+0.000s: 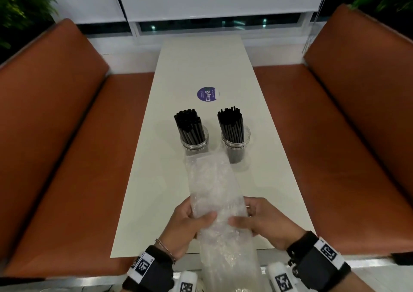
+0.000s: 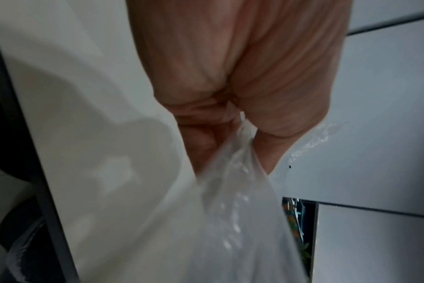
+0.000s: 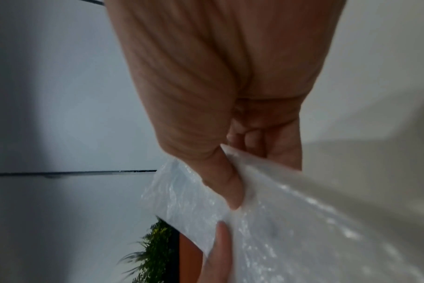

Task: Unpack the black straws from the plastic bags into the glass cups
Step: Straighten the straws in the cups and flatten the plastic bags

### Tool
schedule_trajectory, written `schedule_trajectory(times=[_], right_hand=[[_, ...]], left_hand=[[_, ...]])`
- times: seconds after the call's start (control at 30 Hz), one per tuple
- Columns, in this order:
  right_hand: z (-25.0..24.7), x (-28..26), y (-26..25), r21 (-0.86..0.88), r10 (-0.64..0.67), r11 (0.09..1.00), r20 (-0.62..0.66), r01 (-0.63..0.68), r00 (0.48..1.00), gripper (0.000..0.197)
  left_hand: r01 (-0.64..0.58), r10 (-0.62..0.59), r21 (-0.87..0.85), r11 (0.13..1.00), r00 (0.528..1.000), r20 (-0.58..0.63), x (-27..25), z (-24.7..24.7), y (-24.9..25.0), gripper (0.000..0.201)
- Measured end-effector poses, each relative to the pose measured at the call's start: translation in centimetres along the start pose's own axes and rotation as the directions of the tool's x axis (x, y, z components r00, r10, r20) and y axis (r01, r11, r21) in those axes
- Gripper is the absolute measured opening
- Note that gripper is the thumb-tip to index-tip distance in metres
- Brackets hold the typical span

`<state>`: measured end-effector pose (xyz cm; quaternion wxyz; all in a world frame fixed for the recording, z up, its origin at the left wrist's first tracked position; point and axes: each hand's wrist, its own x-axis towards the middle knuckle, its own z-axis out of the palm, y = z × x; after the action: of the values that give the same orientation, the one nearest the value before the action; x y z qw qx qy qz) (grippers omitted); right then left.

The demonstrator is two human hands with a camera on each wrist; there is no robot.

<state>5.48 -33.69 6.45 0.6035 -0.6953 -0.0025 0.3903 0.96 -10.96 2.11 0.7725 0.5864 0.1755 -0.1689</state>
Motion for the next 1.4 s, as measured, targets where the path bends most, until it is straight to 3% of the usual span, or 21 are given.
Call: schedule_trajectory(times=[0.17,0.23,0.3,0.37,0.47,0.5,0.57,0.7,0.8,0.9,0.97,1.03,1.1,1.23,1.33,1.4], right_hand=[[-0.5,0.3,0.5,0.074,0.024,0.997,0.054,-0.028,0.998,0.025],[-0.6,0.6,0.5,0.112,0.052,0.992,0.064,-0.059,0.997,0.033],[-1.0,1.1,0.5,0.140,0.073,0.987,0.046,-0.078,0.996,0.048],[-1.4,1.6,0.4,0.165,0.053,0.985,0.024,-0.057,0.998,0.058],[-2.0,2.4,0.5,0.137,0.008,0.991,0.014,-0.010,1.000,0.061],[-2.2,2.6,0.5,0.105,-0.004,0.994,0.012,0.002,1.000,0.060],[-2.2,3.0,0.2,0.021,-0.033,0.999,-0.001,0.033,0.999,0.059],[-2.0,2.9,-0.4,-0.026,-0.056,0.998,-0.018,0.056,0.998,0.060],[-2.7,2.3,-0.4,0.219,-0.043,0.975,0.017,0.038,0.999,0.049],[-3.0,1.7,0.5,0.503,0.015,0.863,0.073,-0.050,0.997,0.039],[-2.4,1.2,0.9,0.421,0.080,0.900,0.089,-0.110,0.993,0.048],[-1.7,0.7,1.5,0.208,0.063,0.975,0.065,-0.075,0.996,0.044],[-1.6,0.3,2.2,0.098,-0.017,0.995,0.030,0.014,0.999,0.042],[-2.5,-0.6,2.9,0.171,-0.050,0.984,0.000,0.049,0.999,0.033],[-3.1,-1.6,3.4,0.141,-0.047,0.989,-0.015,0.049,0.999,0.025],[-3.9,-2.2,3.9,0.126,-0.052,0.990,-0.046,0.057,0.998,0.025]], left_hand=[[-0.024,0.024,0.019,1.000,1.000,-0.003,-0.8,-0.7,-0.3,0.028],[-0.097,0.096,0.016,0.995,0.992,0.079,-1.1,-0.6,0.1,0.018],[-0.135,0.136,-0.019,0.991,0.979,0.152,-1.4,-0.5,0.7,0.031],[-0.063,0.098,-0.195,0.979,0.979,0.179,-1.9,-0.8,1.2,0.048],[0.215,-0.054,-0.585,0.782,0.958,0.280,-2.3,-1.0,1.8,0.073],[0.304,-0.121,-0.583,0.753,0.936,0.331,-2.6,-0.7,2.2,0.079],[0.362,-0.242,-0.393,0.845,0.915,0.322,-3.2,0.2,2.4,0.079],[0.233,-0.222,-0.038,0.972,0.957,0.189,-2.9,1.4,2.0,0.034],[0.173,-0.181,0.078,0.982,0.977,0.114,-2.1,1.2,1.2,0.022],[0.101,-0.101,0.120,0.988,0.995,-0.006,-1.4,1.5,1.1,0.022],[0.056,-0.046,0.144,0.988,0.996,-0.071,-1.0,1.9,1.0,0.026],[0.026,-0.012,0.145,0.989,0.995,-0.096,-0.7,2.1,0.6,0.028],[0.006,0.004,0.135,0.991,0.997,-0.076,-0.6,2.1,0.4,0.034],[-0.017,0.005,0.124,0.992,0.995,0.095,0.0,0.9,-0.3,0.044],[-0.057,0.034,0.079,0.995,0.964,0.263,0.0,0.7,-0.4,0.036],[0.019,0.002,-0.053,0.998,0.931,0.365,0.1,0.6,-0.3,0.046]])
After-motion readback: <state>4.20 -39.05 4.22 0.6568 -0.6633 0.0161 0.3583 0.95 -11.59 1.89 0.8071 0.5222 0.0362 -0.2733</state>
